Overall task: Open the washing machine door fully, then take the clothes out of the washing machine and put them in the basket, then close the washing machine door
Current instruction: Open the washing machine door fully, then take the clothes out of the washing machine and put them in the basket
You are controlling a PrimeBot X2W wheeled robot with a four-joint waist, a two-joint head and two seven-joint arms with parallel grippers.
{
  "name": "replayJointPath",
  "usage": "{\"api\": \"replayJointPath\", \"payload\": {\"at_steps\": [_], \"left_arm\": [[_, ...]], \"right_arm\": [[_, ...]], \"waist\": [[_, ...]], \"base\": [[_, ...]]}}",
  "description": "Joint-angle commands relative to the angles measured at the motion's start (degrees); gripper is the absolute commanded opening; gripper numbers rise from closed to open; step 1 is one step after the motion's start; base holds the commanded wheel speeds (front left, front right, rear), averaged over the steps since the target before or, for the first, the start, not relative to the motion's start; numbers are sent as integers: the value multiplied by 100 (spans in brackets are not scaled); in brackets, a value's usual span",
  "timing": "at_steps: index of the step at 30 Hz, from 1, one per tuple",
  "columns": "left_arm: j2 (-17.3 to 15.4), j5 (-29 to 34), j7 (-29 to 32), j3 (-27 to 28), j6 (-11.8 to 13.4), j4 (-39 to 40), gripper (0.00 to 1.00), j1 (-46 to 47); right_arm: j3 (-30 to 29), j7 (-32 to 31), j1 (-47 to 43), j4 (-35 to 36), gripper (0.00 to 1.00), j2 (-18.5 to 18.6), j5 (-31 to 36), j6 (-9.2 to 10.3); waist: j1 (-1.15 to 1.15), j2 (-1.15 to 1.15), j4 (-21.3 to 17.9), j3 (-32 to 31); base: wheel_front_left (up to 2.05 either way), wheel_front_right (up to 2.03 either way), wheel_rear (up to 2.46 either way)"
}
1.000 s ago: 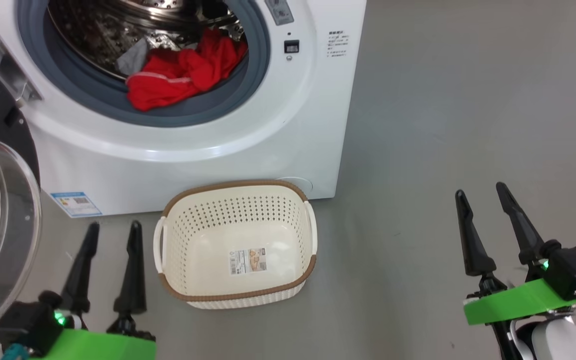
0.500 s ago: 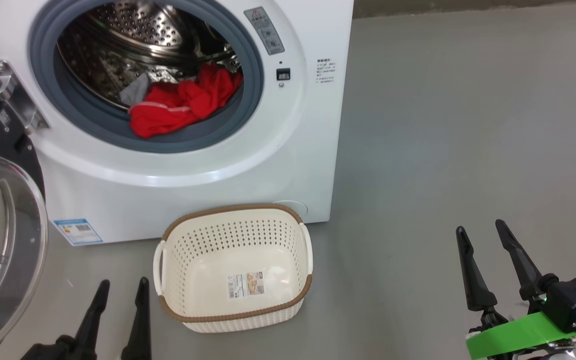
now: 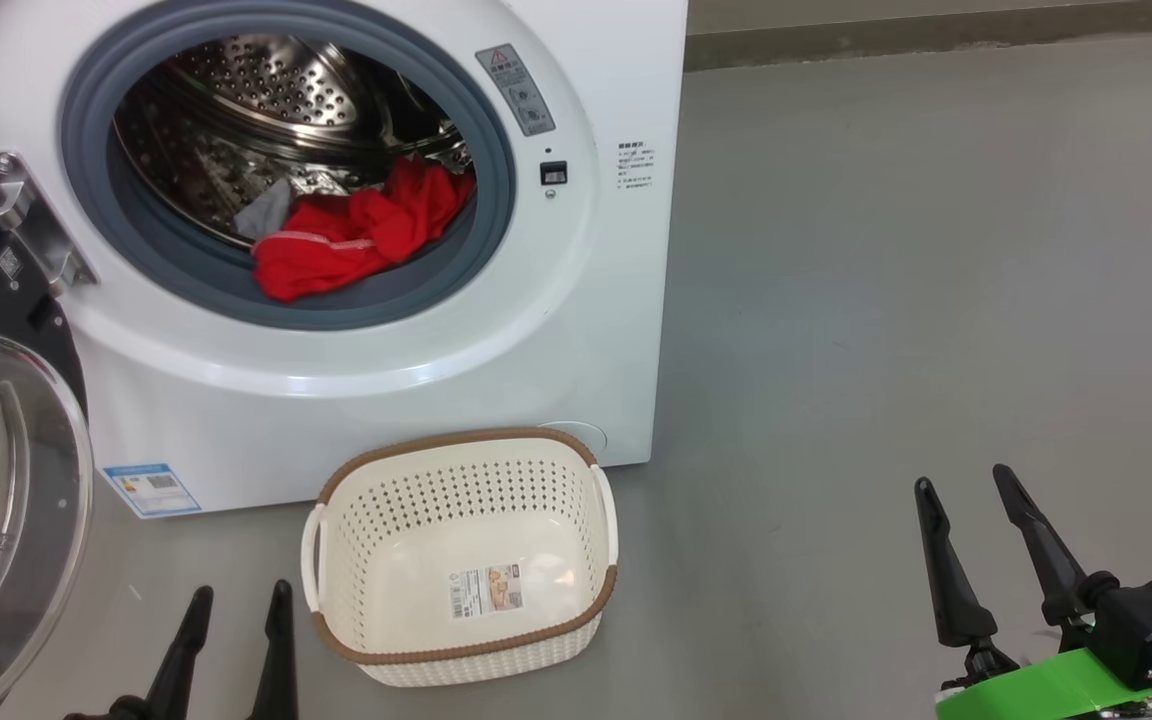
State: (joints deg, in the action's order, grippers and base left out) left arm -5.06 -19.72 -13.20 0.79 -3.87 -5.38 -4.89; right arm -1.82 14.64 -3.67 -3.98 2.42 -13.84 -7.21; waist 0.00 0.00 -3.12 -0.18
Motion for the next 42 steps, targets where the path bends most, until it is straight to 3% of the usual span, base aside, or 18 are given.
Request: {"api": "replayJointPath", "payload": {"at_steps": [1, 12, 21, 32, 42], "left_arm": [[-78, 24, -37, 161, 50, 173, 100, 59], [-97, 95, 21, 137, 243, 261, 100, 49], [-109, 80, 46, 106, 309, 292, 100, 64], [-88, -20, -34, 87, 279, 405, 100, 84], [-97, -8, -70, 64, 311, 418, 100, 94]], "right_arm": [[95, 36, 77, 174, 100, 45, 46, -28], [71, 36, 73, 198, 100, 45, 48, -28], [123, 36, 65, 172, 100, 45, 43, -28], [143, 36, 58, 157, 100, 45, 25, -28], [145, 36, 71, 158, 100, 45, 0, -28]], "waist": [[0, 0, -1, 1], [0, 0, 13, 28], [0, 0, 28, 37], [0, 0, 73, 63], [0, 0, 87, 86]], "base": [[0, 0, 0], [9, -9, 0], [113, -113, 0], [164, -164, 0], [39, -39, 0]]}}
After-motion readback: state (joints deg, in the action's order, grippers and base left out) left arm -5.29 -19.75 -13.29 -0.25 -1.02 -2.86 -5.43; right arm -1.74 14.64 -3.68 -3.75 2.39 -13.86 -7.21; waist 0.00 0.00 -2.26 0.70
